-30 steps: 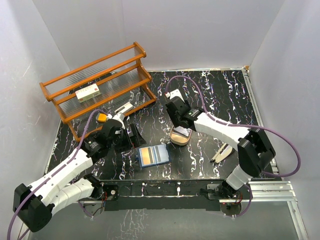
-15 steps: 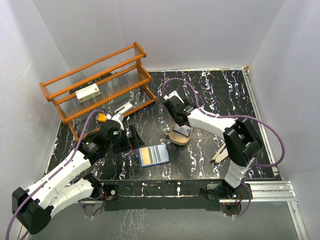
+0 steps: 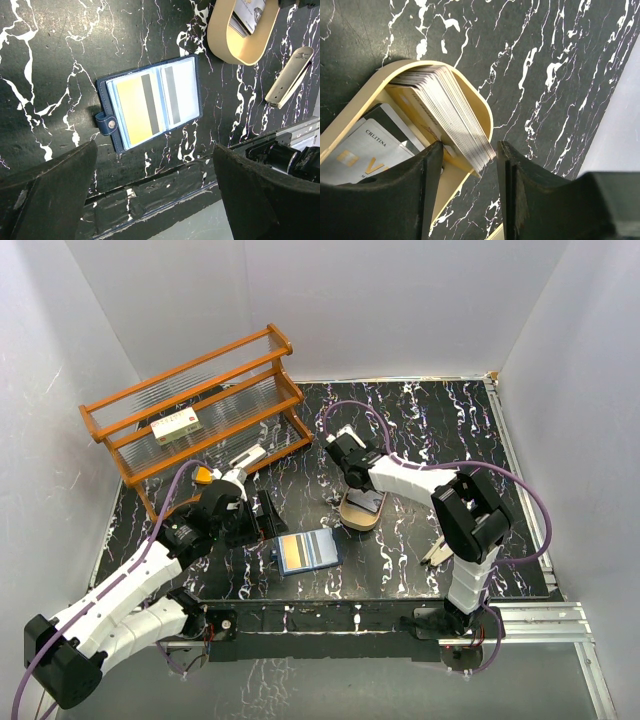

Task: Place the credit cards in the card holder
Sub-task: Pick up the credit card from the storage box.

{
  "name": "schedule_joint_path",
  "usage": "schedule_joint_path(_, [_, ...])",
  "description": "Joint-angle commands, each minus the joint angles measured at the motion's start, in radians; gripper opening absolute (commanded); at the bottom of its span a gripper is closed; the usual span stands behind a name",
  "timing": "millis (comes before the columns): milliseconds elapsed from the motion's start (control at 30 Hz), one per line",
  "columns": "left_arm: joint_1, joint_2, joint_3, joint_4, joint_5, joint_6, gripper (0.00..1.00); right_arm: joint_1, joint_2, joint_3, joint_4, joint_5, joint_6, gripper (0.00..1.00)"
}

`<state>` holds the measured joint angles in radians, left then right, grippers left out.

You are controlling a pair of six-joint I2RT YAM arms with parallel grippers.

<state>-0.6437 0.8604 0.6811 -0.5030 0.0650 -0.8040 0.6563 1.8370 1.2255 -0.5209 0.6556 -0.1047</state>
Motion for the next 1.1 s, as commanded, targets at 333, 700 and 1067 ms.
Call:
schedule_joint_path(333, [-0.002,0.009,0.029,-0.015,-0.014,0.009,0.99,-0.005,-0.05,0.068,0.009,0.037,0.0,0.36])
schedule_joint_path(700, [-0.002,-0.019,0.019,-0.036,-0.022,0.003,0.99,-0.005,-0.09,0.063,-0.017,0.037,0.007,0.26])
schedule_joint_path(1067, [-0.002,-0.005,0.024,-0.02,-0.008,0.0,0.97,0.007,-0.162,0.098,-0.141,-0.097,0.048,0.05])
